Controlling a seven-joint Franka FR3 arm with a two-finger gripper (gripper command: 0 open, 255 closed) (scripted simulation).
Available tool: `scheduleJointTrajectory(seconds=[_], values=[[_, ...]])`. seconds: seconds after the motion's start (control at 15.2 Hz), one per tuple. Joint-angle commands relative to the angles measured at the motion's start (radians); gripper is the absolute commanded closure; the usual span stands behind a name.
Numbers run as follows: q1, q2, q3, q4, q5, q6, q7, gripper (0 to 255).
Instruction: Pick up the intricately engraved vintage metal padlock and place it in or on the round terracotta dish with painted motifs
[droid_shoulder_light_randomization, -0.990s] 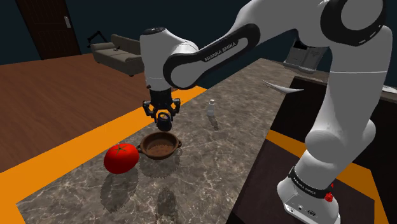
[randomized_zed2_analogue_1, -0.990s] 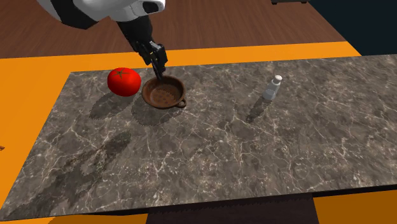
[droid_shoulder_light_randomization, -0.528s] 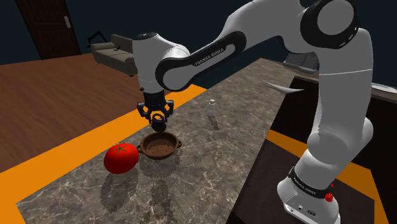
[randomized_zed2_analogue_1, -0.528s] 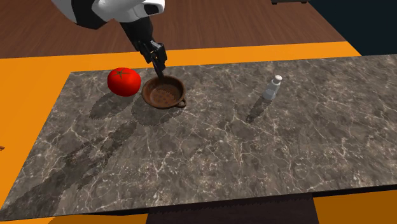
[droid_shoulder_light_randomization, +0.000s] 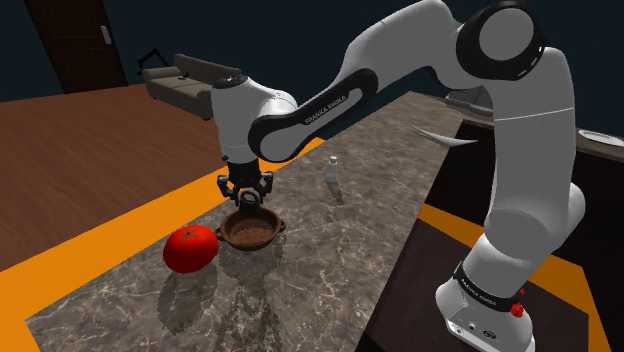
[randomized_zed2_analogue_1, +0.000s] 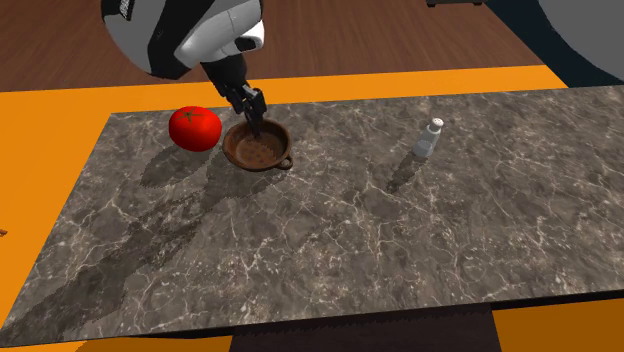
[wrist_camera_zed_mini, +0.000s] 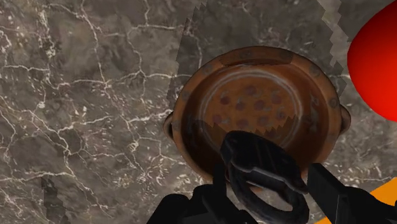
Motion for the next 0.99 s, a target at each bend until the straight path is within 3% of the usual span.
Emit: scheduleJointTrajectory(seconds=[0.0, 0.66, 0.73, 0.92], values=[[0.008, 0.014, -0.009, -0.007, -0.015, 0.017, 0.012, 255], [0.018, 0.037, -0.025, -0.013, -0.037, 0.04, 0.028, 255], [0.018, 0.037, -0.025, -0.013, -0.037, 0.04, 0.028, 0], [0.018, 0.037, -0.025, -0.014, -0.037, 0.04, 0.028, 0]])
